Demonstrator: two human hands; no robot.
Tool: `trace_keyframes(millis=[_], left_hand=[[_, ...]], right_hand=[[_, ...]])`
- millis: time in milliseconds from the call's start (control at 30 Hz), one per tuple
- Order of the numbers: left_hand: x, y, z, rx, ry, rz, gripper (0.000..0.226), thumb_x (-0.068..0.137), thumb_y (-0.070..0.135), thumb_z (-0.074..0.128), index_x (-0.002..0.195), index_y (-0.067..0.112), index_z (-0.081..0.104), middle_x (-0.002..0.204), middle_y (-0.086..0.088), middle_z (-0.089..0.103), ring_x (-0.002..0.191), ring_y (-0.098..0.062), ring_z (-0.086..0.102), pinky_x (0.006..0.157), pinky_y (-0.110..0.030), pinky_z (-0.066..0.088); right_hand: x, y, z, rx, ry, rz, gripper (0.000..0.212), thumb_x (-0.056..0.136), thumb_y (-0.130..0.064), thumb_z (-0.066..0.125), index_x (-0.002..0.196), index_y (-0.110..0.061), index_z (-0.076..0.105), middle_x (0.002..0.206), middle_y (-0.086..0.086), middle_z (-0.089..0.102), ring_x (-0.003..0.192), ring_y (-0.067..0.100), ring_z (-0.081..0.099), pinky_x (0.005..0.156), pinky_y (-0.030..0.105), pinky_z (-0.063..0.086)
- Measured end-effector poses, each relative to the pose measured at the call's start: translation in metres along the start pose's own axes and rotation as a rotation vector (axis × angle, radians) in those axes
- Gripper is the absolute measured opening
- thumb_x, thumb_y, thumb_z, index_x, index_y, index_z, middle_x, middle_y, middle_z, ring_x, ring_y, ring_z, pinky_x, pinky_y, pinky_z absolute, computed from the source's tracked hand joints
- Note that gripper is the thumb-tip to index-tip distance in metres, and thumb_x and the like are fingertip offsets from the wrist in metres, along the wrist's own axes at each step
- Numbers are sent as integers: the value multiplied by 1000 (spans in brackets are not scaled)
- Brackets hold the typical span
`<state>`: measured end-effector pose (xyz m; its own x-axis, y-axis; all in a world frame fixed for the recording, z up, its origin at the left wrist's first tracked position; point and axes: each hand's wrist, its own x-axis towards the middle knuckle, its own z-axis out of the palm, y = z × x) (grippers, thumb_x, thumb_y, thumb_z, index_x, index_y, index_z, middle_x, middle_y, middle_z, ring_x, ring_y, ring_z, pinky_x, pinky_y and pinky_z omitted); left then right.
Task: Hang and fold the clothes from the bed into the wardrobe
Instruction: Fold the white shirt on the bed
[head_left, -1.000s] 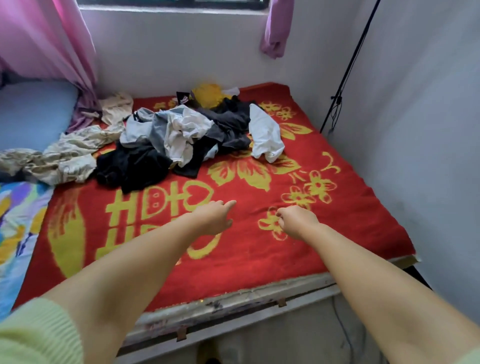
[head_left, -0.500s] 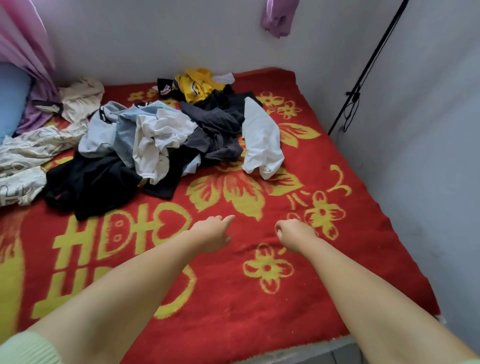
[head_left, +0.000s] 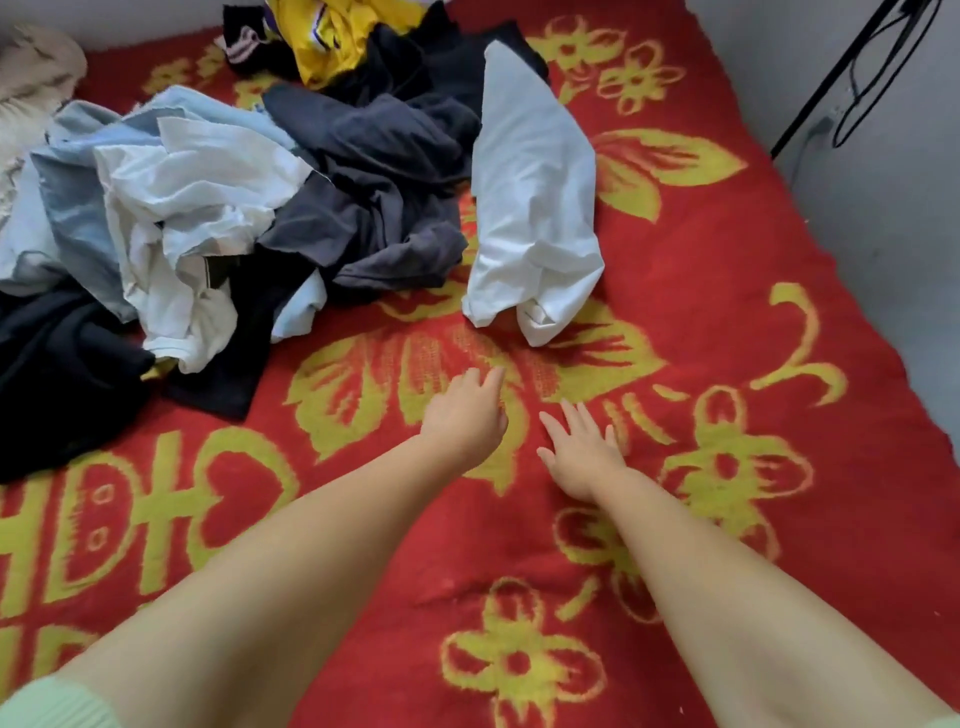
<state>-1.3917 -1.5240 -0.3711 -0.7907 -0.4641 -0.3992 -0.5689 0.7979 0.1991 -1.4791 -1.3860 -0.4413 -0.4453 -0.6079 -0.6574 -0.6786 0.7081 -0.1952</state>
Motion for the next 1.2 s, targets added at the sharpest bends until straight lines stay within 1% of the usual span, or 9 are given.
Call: trace_keyframes(millis=[167,300,367,500,800,900,1000,1133,1200], left_hand=[[77,-7,22,2,113,-17,74,92,23,52,152,22,9,155,-10,15,139,-29,24,97,-43,39],[139,-6,32,118,197,14,85,90,24,57,152,29,-1,159,-12,-10,147,-29,-5,111,-52,23],[164,-5,29,110,222,18,75,94,18,49,152,33,4,160,-14,-2,147,-31,3,108,-50,26],[178,-1,26,24,194,51,41,87,4,40,125,15,49,124,-14,54,112,-35,51,81,-39,42],[35,-32,63,143,-270,-1,23,91,27,47,104,22,65,107,-9,65,100,-33,62,71,-33,43],[-42,-63,71,130,-364,46,24,87,30,42,93,20,64,96,-5,67,94,-31,62,64,-30,39],[-89,-93,55,-2,-434,-17,29,85,48,45,89,24,60,79,5,61,81,-23,59,57,-29,35],[-127,-116,11,-197,-634,75,29,85,43,59,101,19,65,92,4,64,90,-19,59,78,-33,46],[-149,-122,-21,-279,-605,153,20,89,37,57,90,19,67,80,9,62,81,-14,58,73,-30,45]], right_hand=[[28,16,63,-83,265,-64,60,97,-53,8,148,-34,-19,148,-4,-38,131,14,-44,102,51,-34],[34,18,83,-62,618,-112,58,94,-47,24,148,-28,28,158,3,20,147,19,9,115,54,-6],[40,17,83,-48,697,-121,58,92,-45,29,146,-27,37,155,4,30,144,20,18,115,54,0],[38,19,87,-68,545,-72,60,93,-47,20,150,-30,20,160,0,15,147,17,6,115,52,-12],[40,27,69,-48,309,-34,58,97,-48,17,153,-30,13,162,-2,4,147,14,-11,109,47,-26],[38,25,46,-20,124,-27,64,98,-42,32,154,-23,5,162,0,-4,147,16,-15,114,54,-13],[18,6,20,155,38,-27,81,92,-46,51,154,-24,4,162,1,4,148,20,4,118,53,12],[-48,-59,23,321,16,-106,102,84,-37,69,154,-24,-5,161,5,8,146,24,16,116,44,25],[-79,-96,24,335,24,-140,82,85,-28,67,152,-16,21,153,11,29,139,28,32,110,40,33]])
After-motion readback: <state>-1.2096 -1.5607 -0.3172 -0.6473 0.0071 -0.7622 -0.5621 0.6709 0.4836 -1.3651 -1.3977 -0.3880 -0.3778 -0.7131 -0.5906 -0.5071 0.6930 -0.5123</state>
